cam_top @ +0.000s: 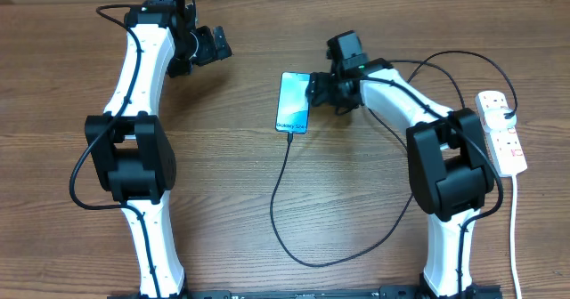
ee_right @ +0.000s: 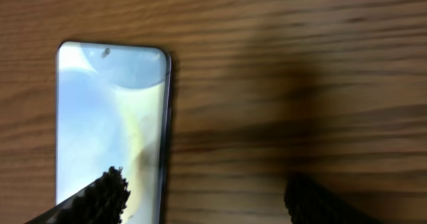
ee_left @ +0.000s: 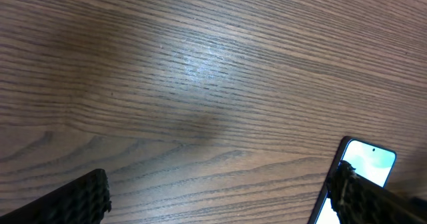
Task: Plug charger to phone and switch on socket
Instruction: 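Release the phone and lift the right gripper away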
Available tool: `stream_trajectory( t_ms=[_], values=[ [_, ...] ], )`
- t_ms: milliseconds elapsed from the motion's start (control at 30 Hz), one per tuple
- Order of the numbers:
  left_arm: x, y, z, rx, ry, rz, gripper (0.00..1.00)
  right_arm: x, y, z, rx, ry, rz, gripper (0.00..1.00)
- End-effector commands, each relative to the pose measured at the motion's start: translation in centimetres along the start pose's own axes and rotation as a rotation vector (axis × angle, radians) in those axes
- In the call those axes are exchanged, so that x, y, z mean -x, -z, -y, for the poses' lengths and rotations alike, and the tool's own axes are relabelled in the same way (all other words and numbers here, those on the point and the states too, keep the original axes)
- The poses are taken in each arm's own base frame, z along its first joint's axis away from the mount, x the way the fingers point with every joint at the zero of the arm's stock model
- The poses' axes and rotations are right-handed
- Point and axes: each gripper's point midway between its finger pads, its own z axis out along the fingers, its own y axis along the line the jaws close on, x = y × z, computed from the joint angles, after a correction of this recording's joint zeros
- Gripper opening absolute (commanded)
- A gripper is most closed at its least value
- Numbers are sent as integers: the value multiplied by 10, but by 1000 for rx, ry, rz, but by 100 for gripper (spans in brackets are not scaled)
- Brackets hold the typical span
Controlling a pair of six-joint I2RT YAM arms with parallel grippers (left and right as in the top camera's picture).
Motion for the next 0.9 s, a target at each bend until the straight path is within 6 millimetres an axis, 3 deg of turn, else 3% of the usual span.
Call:
stream_trajectory(
  t_ms=[0,100,200,867],
  values=[
    [11,21,10,-8,-37,57,100,6,0,19,-34,-30,7,80],
    [11,21,10,-8,-37,57,100,6,1,28,-45,-46,-4,85],
    [11,21,10,-8,-37,57,100,2,2,36,-60,-61,-25,100],
    [11,21,10,-8,-37,57,100,0,2,38,-65,-67,-33,100]
  ],
)
